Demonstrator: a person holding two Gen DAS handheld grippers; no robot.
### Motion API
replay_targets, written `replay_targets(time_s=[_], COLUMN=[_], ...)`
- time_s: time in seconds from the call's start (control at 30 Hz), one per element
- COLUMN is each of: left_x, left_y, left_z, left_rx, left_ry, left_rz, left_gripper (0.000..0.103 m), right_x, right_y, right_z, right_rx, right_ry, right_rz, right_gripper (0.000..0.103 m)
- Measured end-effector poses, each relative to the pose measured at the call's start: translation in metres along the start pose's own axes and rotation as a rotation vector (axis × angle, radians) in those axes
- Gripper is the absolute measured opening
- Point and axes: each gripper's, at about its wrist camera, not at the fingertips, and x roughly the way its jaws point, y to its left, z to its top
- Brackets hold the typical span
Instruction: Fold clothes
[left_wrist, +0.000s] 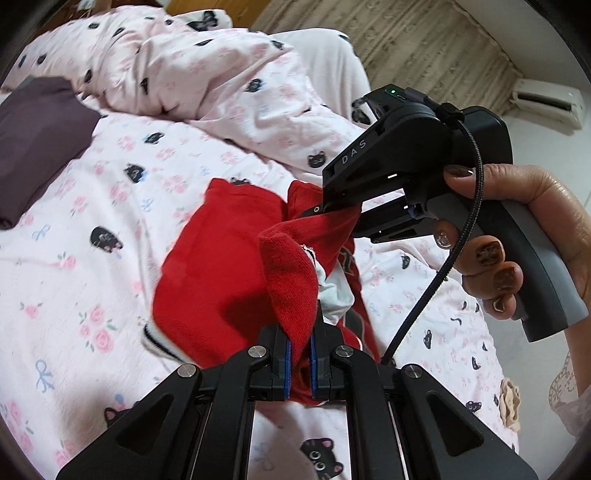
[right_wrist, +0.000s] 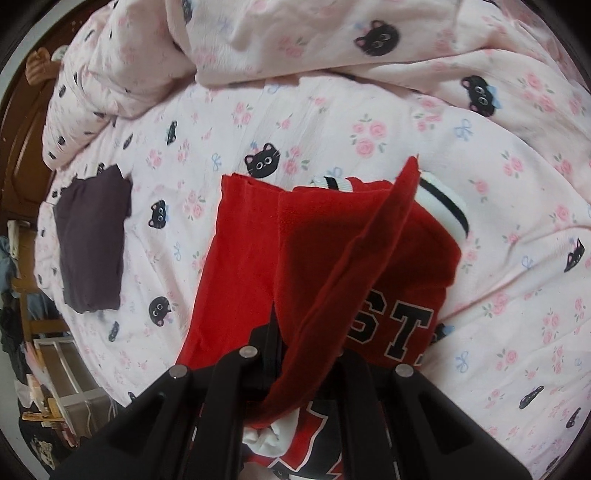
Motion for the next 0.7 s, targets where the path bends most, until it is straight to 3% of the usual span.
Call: replay_targets(time_s=[0.2,0.33,0.5,0.7], left_x=[0.002,0.005,0.005,0.003], left_y=[0.022,0.04,0.051,0.056], left_z=[-0.002,-0.005,-0.008,-0.009], left_rx=[-0.091,-0.179,-0.236,-0.269], left_ry=[0.016,0.029,0.033,0.034], left_rz=[0.002,-0.003,-0.013,-0.025], left_gripper=[0.006,0.008,0.008,0.008], right_x=[0.015,0.026,0.012,-0.006], right_y=[0.017,0.027,0.051,0.067], right_z=[0.007,0.013,0.026,0.045], right_rx=[-0.029,-0.03,-0.074,-0.081], right_ry=[0.039,0.082,0.091,0.071], right_rz=[-0.08,-0.129,-0.159,-0.162], right_gripper=[0.008,0.017,0.028,0.029])
